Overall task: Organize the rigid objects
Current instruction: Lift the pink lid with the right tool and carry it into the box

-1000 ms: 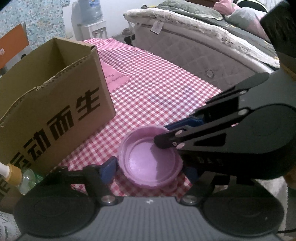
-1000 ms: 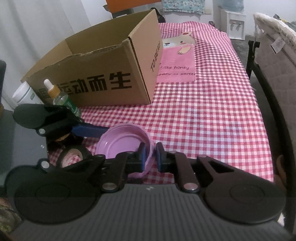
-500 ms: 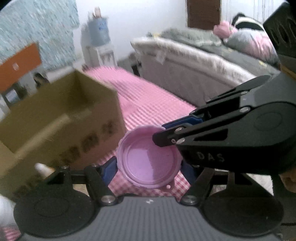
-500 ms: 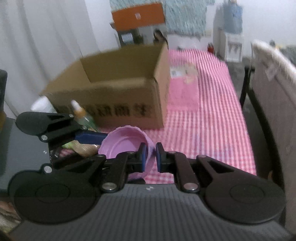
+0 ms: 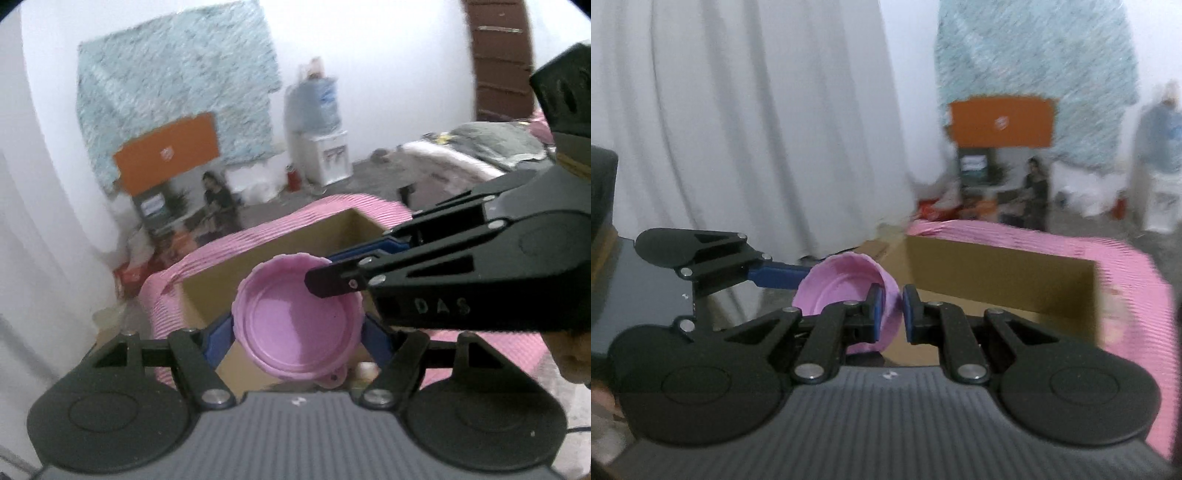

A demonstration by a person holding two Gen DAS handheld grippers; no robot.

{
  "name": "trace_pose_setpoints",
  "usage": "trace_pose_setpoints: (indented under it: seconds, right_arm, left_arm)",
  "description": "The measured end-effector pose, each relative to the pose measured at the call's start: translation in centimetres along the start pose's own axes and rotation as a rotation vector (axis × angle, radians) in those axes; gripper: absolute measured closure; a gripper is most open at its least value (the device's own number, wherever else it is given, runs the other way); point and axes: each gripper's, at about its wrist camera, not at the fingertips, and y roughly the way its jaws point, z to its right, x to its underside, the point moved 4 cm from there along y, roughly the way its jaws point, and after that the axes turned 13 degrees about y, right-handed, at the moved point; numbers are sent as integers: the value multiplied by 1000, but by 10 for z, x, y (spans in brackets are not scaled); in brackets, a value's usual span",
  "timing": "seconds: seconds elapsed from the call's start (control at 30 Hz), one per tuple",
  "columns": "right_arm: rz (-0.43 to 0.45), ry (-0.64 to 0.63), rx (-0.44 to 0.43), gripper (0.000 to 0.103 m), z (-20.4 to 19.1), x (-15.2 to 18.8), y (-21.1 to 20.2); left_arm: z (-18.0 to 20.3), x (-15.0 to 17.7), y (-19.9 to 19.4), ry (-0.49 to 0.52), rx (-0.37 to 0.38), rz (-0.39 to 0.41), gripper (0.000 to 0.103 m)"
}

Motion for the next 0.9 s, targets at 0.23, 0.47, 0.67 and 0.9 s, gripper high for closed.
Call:
trace_pose_setpoints:
  seconds: [0.23, 0.47, 0.67, 0.9]
  right_arm:
    - [-194, 98, -11, 92, 12, -41, 107]
    - [-337, 280, -3, 93, 58, -53, 196]
    - [-409, 365, 11, 93, 93, -54, 244]
    - [-462, 437, 21, 93, 120, -46, 280]
  left_arm:
    - [-62, 7, 69, -55, 65, -133, 28]
    - [-89, 17, 145, -74, 138, -234, 28]
    - [-96, 12, 183, -52, 152, -288, 28]
    - [-96, 7, 212, 2, 140, -333, 19]
